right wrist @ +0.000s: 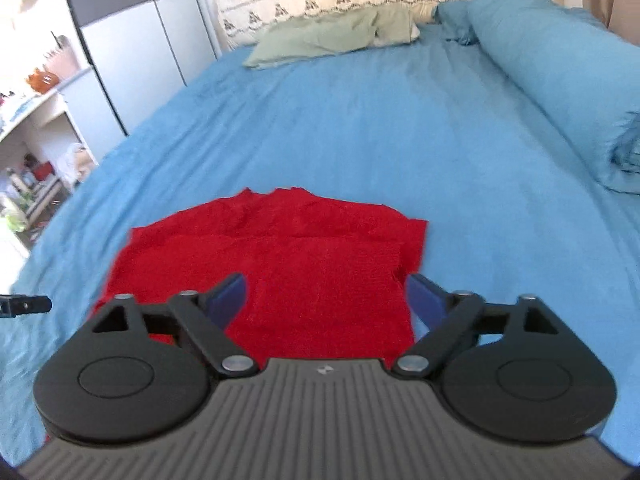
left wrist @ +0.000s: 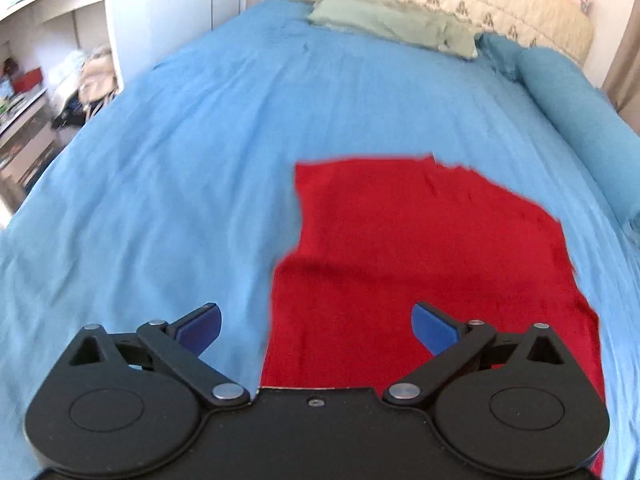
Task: Fold small clothes
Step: 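Fold the held side over the body with the right tool and release, then close the left tool on the sweater's ribbed hem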
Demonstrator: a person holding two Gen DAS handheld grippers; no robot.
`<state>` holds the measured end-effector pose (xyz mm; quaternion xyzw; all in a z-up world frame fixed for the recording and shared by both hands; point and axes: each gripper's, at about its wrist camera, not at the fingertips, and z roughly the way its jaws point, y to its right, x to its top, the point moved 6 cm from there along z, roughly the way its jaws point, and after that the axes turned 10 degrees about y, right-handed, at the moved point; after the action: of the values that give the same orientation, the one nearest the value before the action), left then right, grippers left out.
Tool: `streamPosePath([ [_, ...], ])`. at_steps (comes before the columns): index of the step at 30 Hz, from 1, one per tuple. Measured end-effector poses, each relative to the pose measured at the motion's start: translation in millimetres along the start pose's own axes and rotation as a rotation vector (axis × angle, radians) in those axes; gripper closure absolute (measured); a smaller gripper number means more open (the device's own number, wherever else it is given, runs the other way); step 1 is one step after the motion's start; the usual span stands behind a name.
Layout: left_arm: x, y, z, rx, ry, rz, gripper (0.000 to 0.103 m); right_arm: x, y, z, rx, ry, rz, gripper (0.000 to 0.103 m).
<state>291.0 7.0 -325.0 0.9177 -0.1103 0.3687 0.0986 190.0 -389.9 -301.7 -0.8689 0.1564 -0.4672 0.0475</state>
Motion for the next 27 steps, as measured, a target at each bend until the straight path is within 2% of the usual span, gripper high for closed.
streamPosePath([
  [4, -49.2, -5.8, -40.0, 0.014, -0.12, 0.001, 0.0, -15.3, 6.6, -70.5, 0.009, -0.08, 0.025, 0.0],
  [7, -87.0, -7.3, -64.3, 0.002, -0.201, -0.02, 0.0, -39.2, 9.1, -119.8, -0.014, -0.165, -0.007, 0.0],
  [11, -132.6, -6.9, -68.8, -0.008, -0.278, -0.053, 0.001, -94.7, 8.4, -155.9, -0.012, -0.31, -0.022, 0.0],
  [13, -148.1, -8.7, -62.0, -0.004, -0.305, -0.076, 0.006, -124.4, 8.1, -159.5, -0.01, -0.366, -0.016, 0.0],
  [15, -160.2, -10.2, -52.2, -0.004, -0.331, -0.096, 0.015, -156.2, 7.5, -155.7, -0.017, -0.425, -0.007, 0.0],
  [19, -179.0, -14.2, -36.8, 0.042, -0.369, -0.057, 0.022, -201.7, 6.0, -145.2, -0.04, -0.496, 0.022, 0.0],
  [21, -188.3, -19.8, -35.3, 0.036, -0.383, -0.065, 0.028, -214.1, 6.2, -139.6, -0.048, -0.515, 0.05, 0.0],
  [26, -193.6, -20.9, -30.1, -0.012, -0.403, -0.038, 0.028, -231.7, 9.2, -130.2, -0.047, -0.565, 0.135, 0.014],
  [27, -194.1, -20.1, -29.8, -0.018, -0.409, -0.032, 0.031, -233.9, 9.6, -128.5, -0.051, -0.571, 0.148, 0.014],
])
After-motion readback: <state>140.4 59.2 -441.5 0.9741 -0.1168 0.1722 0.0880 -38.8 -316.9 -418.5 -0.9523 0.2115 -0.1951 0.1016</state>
